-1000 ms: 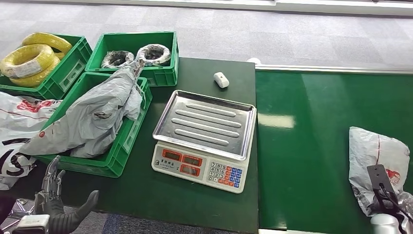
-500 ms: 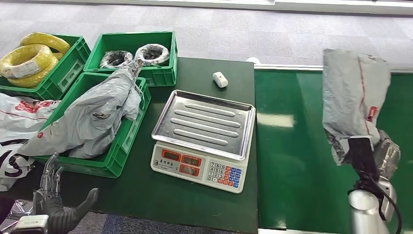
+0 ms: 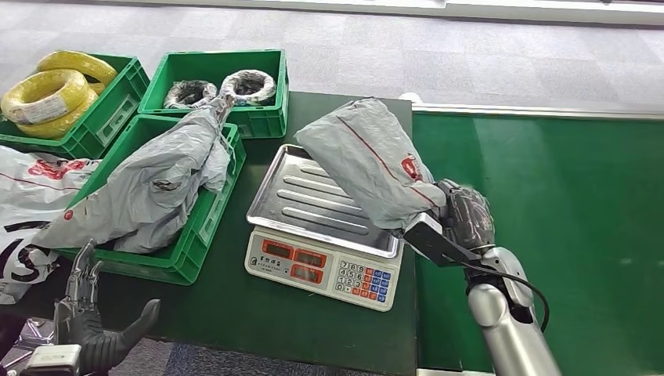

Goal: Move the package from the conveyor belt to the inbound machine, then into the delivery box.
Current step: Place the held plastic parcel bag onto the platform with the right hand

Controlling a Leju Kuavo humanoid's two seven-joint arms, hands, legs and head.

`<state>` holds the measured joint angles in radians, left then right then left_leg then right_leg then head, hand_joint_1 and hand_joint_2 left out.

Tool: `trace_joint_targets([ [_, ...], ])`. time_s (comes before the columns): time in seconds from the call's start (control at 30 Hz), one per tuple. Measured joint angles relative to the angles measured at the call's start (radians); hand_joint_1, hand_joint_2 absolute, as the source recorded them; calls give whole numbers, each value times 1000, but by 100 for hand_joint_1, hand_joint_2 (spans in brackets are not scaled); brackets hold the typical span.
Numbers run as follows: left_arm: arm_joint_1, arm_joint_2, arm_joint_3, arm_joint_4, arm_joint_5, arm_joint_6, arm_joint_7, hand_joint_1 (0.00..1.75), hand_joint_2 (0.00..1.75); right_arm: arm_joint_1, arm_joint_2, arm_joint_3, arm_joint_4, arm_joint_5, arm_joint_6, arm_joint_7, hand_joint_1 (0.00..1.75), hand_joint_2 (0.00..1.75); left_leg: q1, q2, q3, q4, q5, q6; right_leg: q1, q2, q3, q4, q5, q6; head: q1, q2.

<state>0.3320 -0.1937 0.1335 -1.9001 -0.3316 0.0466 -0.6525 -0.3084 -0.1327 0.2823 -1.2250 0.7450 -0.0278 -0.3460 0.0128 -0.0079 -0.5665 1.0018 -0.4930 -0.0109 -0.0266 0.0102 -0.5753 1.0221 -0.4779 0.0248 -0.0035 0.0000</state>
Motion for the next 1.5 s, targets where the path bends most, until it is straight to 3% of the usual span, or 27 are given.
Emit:
trace_joint_targets([
  [0.07,0,4,0,0,0,0,-1,0,175,-5,1,11,2,1,0,0,172,175,0,0,0,0,0,0,0,0,0,0,0,0,0,0],
  [0.1,0,6,0,0,1,0,-1,0,175,-6,2,15,3,2,0,0,163,175,0,-1,0,0,0,0,0,0,0,0,0,0,0,0],
  [0.13,0,7,-1,1,1,-1,-2,0,175,-7,2,17,3,3,1,-1,138,175,0,-1,0,0,0,0,0,0,0,0,0,0,0,0],
  [0.2,-4,12,-3,3,4,-5,-5,0,175,-6,2,20,3,9,6,-7,53,175,0,-1,0,0,0,0,0,0,0,0,0,0,0,0],
  [0.23,-7,14,-4,6,5,-8,-6,0,175,-5,2,22,3,12,11,-13,19,175,0,-1,0,0,0,0,0,0,0,0,0,0,0,0],
  [0.27,-13,15,-7,9,6,-11,-7,0,175,-4,3,24,3,15,15,-20,0,175,0,-1,0,0,0,0,0,0,0,0,0,0,0,0],
  [0.47,-39,32,-43,14,-53,3,-10,0,175,2,9,39,13,-4,23,-75,0,175,0,-1,0,0,0,0,0,0,-1,0,0,0,0,0],
  [0.67,-43,78,-154,7,-130,80,-41,0,175,41,9,44,23,-74,28,-140,0,175,0,-2,0,0,0,0,0,0,-1,0,0,0,0,0],
  [0.9,-74,106,-244,0,-193,113,-34,0,175,75,4,44,23,-96,38,-150,0,175,0,-2,0,0,0,0,0,-1,-2,0,0,0,0,0],
  [1.17,-307,115,-466,72,-485,171,147,0,175,86,20,33,3,-208,88,-216,0,175,0,-3,0,1,1,0,0,-2,0,0,1,0,0,0],
  [1.5,-614,108,-731,408,-611,152,356,0,175,80,47,23,-93,-310,51,-273,0,175,0,-3,0,2,2,1,0,-2,-2,0,2,0,0,0],
])
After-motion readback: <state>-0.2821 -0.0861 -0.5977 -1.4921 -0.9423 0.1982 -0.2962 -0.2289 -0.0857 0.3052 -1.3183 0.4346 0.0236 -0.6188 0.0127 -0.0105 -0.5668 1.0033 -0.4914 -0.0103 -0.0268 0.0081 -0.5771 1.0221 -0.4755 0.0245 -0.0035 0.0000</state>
